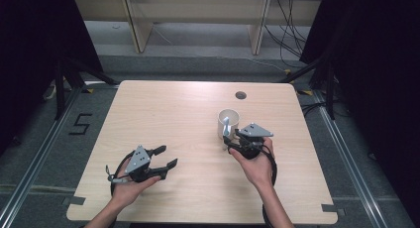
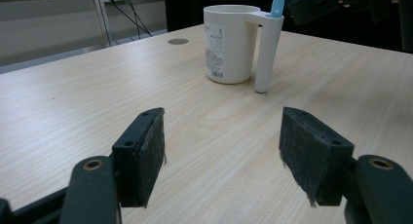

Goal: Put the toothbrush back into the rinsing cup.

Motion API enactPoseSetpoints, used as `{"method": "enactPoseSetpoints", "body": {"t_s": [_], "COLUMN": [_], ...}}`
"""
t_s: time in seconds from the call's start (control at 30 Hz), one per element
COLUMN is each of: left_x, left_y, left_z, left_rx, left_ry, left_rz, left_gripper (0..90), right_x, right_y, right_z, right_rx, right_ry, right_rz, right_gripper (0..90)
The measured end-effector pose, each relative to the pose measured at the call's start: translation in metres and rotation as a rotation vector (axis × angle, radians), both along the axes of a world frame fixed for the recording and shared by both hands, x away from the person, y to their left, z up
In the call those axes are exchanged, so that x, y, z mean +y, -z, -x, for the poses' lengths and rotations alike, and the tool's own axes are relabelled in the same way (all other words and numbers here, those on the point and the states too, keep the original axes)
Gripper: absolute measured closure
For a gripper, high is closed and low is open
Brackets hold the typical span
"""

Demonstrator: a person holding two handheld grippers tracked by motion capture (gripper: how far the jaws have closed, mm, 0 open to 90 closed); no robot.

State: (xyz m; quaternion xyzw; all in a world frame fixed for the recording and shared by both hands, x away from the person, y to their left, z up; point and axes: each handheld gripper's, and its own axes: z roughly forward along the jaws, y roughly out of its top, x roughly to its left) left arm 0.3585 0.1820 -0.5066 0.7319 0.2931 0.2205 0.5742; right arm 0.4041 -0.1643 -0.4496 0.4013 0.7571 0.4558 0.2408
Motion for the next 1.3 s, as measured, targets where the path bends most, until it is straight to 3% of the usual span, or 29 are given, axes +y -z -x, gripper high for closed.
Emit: {"method": "enactPoseSetpoints", "body": {"t_s": [0.07, 0.1, 0.13, 0.2, 0.23, 0.4, 0.53, 0.57, 0.6, 0.67, 0.7, 0.77, 0.83, 1.03, 1.13, 1.2, 1.23, 1.3], "left_x": [0.001, 0.003, 0.003, 0.004, 0.005, 0.008, 0.008, 0.008, 0.009, 0.009, 0.009, 0.008, 0.008, 0.009, 0.010, 0.012, 0.013, 0.014], "left_y": [0.001, 0.000, 0.000, 0.000, 0.001, 0.001, 0.001, 0.002, 0.001, 0.001, 0.002, 0.002, 0.002, 0.003, 0.003, 0.002, 0.003, 0.003], "left_z": [-0.001, 0.000, 0.000, -0.001, -0.001, -0.001, -0.001, -0.002, -0.002, -0.002, -0.003, -0.002, -0.001, -0.001, -0.001, 0.000, 0.000, -0.001], "left_rx": [-0.007, 0.002, 0.002, 0.002, 0.002, 0.005, 0.002, -0.007, -0.003, -0.001, -0.007, -0.006, 0.003, 0.002, -0.005, 0.002, 0.002, 0.002], "left_ry": [-0.002, -0.011, -0.011, -0.014, -0.017, -0.027, -0.030, -0.023, -0.030, -0.032, -0.027, -0.028, -0.033, -0.034, -0.034, -0.041, -0.044, -0.049], "left_rz": [0.020, 0.004, 0.004, 0.005, 0.007, 0.012, 0.012, 0.028, 0.018, 0.014, 0.030, 0.030, 0.013, 0.018, 0.025, 0.014, 0.015, 0.016], "left_gripper": [33.1, 33.1, 33.2, 33.1, 33.1, 33.1, 33.2, 33.2, 33.2, 33.2, 33.2, 33.2, 33.2, 33.1, 33.2, 33.2, 33.2, 33.2], "right_x": [-0.005, -0.007, -0.010, -0.014, -0.018, -0.028, -0.034, -0.041, -0.044, -0.048, -0.055, -0.057, -0.067, -0.079, -0.086, -0.088, -0.088, -0.090], "right_y": [0.000, -0.001, -0.001, 0.000, -0.001, 0.001, 0.004, 0.006, 0.007, 0.010, 0.011, 0.012, 0.020, 0.032, 0.040, 0.044, 0.044, 0.049], "right_z": [0.005, 0.008, 0.008, 0.012, 0.013, 0.021, 0.026, 0.029, 0.031, 0.037, 0.038, 0.040, 0.048, 0.059, 0.064, 0.065, 0.068, 0.067], "right_rx": [0.012, 0.021, -0.015, 0.007, -0.011, -0.019, 0.008, -0.008, -0.023, 0.013, -0.019, -0.006, -0.010, -0.017, 0.010, 0.004, 0.037, 0.018], "right_ry": [0.000, 0.011, 0.009, 0.019, 0.017, 0.034, 0.038, 0.045, 0.050, 0.075, 0.068, 0.075, 0.094, 0.128, 0.137, 0.139, 0.155, 0.141], "right_rz": [-0.009, -0.019, 0.003, -0.023, 0.003, -0.012, -0.034, -0.016, -0.019, -0.059, -0.021, -0.033, -0.043, -0.058, -0.056, -0.058, -0.070, -0.083], "right_gripper": [46.7, 46.5, 46.2, 46.1, 46.1, 46.0, 46.0, 46.1, 46.0, 46.1, 46.0, 46.1, 46.0, 45.8, 45.7, 45.5, 45.3, 44.8]}}
